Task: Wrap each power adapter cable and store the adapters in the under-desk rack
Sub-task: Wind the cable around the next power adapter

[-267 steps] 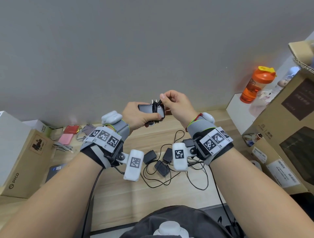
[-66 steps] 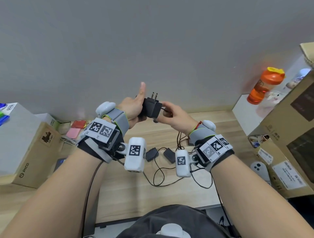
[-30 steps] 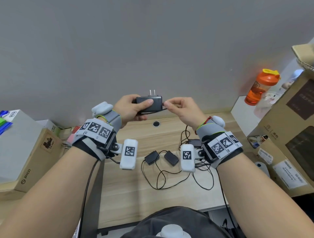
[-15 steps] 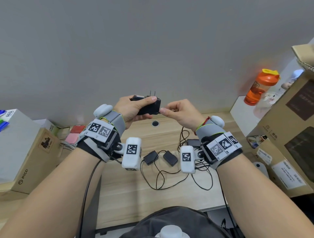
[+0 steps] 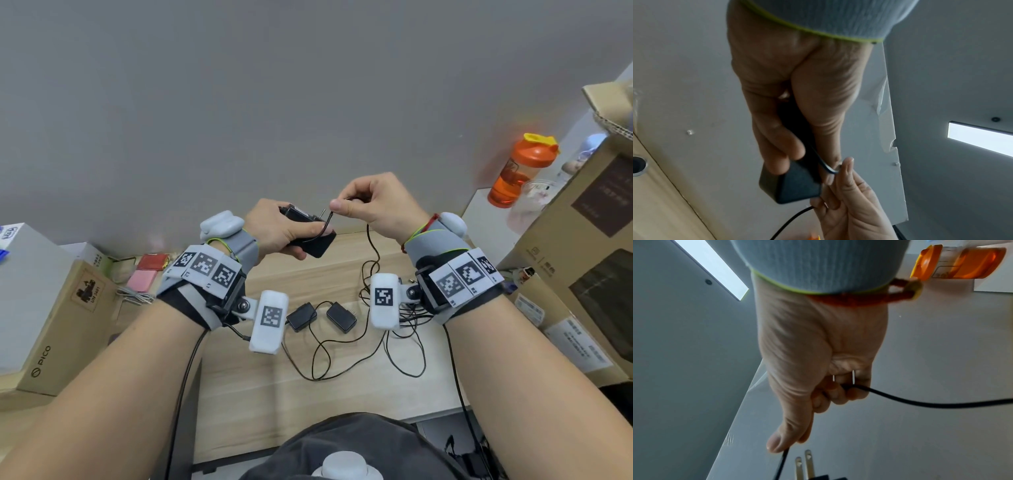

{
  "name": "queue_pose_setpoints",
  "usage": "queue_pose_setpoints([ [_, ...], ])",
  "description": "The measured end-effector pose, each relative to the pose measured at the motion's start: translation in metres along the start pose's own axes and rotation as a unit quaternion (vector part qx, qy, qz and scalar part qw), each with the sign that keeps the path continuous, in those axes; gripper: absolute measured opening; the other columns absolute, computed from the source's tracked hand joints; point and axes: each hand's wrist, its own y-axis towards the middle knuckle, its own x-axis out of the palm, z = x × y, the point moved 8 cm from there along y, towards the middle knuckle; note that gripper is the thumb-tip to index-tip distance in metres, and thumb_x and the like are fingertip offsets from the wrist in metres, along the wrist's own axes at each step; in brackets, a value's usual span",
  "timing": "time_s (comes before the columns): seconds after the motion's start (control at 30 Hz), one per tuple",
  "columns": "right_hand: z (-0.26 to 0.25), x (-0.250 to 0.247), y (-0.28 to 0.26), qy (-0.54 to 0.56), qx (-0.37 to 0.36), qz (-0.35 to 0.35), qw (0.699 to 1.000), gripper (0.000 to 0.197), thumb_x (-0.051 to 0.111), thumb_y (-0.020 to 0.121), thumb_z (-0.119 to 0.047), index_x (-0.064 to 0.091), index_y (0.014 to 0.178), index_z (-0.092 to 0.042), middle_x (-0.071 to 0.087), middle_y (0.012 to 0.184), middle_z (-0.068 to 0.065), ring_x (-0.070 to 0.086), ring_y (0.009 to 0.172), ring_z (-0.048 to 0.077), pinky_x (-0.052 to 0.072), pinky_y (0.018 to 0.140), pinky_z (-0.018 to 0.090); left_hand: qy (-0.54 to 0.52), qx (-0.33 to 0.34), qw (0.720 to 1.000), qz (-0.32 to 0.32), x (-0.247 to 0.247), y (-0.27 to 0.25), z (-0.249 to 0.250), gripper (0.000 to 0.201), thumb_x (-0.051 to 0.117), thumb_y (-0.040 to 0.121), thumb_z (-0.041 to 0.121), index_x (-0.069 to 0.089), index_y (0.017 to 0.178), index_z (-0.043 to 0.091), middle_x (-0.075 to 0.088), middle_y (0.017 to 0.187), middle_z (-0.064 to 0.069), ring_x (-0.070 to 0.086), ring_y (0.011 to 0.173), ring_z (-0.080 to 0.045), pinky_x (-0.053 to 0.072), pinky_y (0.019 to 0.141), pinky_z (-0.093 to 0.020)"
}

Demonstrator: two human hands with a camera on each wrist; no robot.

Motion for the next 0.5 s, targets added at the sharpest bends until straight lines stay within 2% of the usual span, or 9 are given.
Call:
queue_pose_setpoints([
  [0.07, 0.004, -0.001, 0.001, 0.013, 0.002, 0.007, 1.000, 0.018, 0.075, 0.085, -0.018, 0.065, 0.069, -0.018, 0.056, 0.069, 0.007, 0.047, 0.065, 0.011, 0.040, 0.064, 0.020, 0.016, 0.014, 1.000, -0.016, 0.003, -0.002, 0.004, 0.038, 0.089, 0.065, 0.030, 0.066, 0.082, 0.004, 0.069, 0.073, -0.013, 0.060, 0.048, -0.023, 0.050, 0.045, -0.022],
  [0.17, 0.010, 0.003, 0.001, 0.030, 0.008, 0.002, 1.000, 0.023, 0.069, 0.090, -0.018, 0.064, 0.068, -0.018, 0.053, 0.058, -0.006, 0.044, 0.054, 0.007, 0.038, 0.056, 0.018, 0.014, 0.036, 0.999, -0.038, 0.008, -0.005, 0.009, 0.035, 0.085, 0.071, 0.031, 0.064, 0.081, 0.005, 0.067, 0.069, -0.011, 0.055, 0.044, -0.020, 0.042, 0.040, -0.019],
  [0.23, 0.018, 0.010, 0.000, 0.055, 0.017, -0.012, 0.998, 0.026, 0.062, 0.095, -0.018, 0.063, 0.069, -0.015, 0.051, 0.058, 0.000, 0.041, 0.052, 0.011, 0.036, 0.054, 0.023, -0.006, 0.053, 0.998, -0.043, 0.012, -0.007, 0.013, 0.037, 0.082, 0.071, 0.034, 0.064, 0.085, 0.005, 0.066, 0.069, -0.013, 0.054, 0.042, -0.020, 0.041, 0.039, -0.020],
  [0.3, 0.024, 0.020, -0.002, 0.076, 0.031, -0.023, 0.996, 0.030, 0.055, 0.099, -0.017, 0.059, 0.070, -0.011, 0.047, 0.060, 0.008, 0.039, 0.051, 0.012, 0.035, 0.053, 0.023, -0.035, 0.072, 0.996, -0.035, 0.013, -0.008, 0.017, 0.043, 0.080, 0.067, 0.040, 0.064, 0.086, 0.005, 0.066, 0.067, -0.012, 0.054, 0.040, -0.020, 0.039, 0.038, -0.020],
  [0.4, 0.028, 0.030, -0.004, 0.082, 0.039, -0.019, 0.996, 0.032, 0.048, 0.102, -0.009, 0.055, 0.070, -0.011, 0.049, 0.052, -0.004, 0.042, 0.046, 0.009, 0.036, 0.049, 0.019, -0.094, 0.087, 0.992, -0.004, 0.011, -0.006, 0.022, 0.047, 0.079, 0.064, 0.043, 0.064, 0.087, 0.005, 0.064, 0.065, -0.007, 0.052, 0.041, -0.019, 0.040, 0.040, -0.021],
  [0.5, 0.027, 0.045, -0.008, 0.081, 0.050, -0.047, 0.994, 0.029, 0.045, 0.104, -0.013, 0.060, 0.079, -0.012, 0.051, 0.058, 0.003, 0.043, 0.046, 0.009, 0.039, 0.049, 0.017, -0.155, 0.086, 0.983, 0.044, 0.003, -0.002, 0.025, 0.041, 0.079, 0.074, 0.037, 0.062, 0.091, 0.003, 0.062, 0.062, -0.007, 0.050, 0.042, -0.016, 0.039, 0.041, -0.019],
])
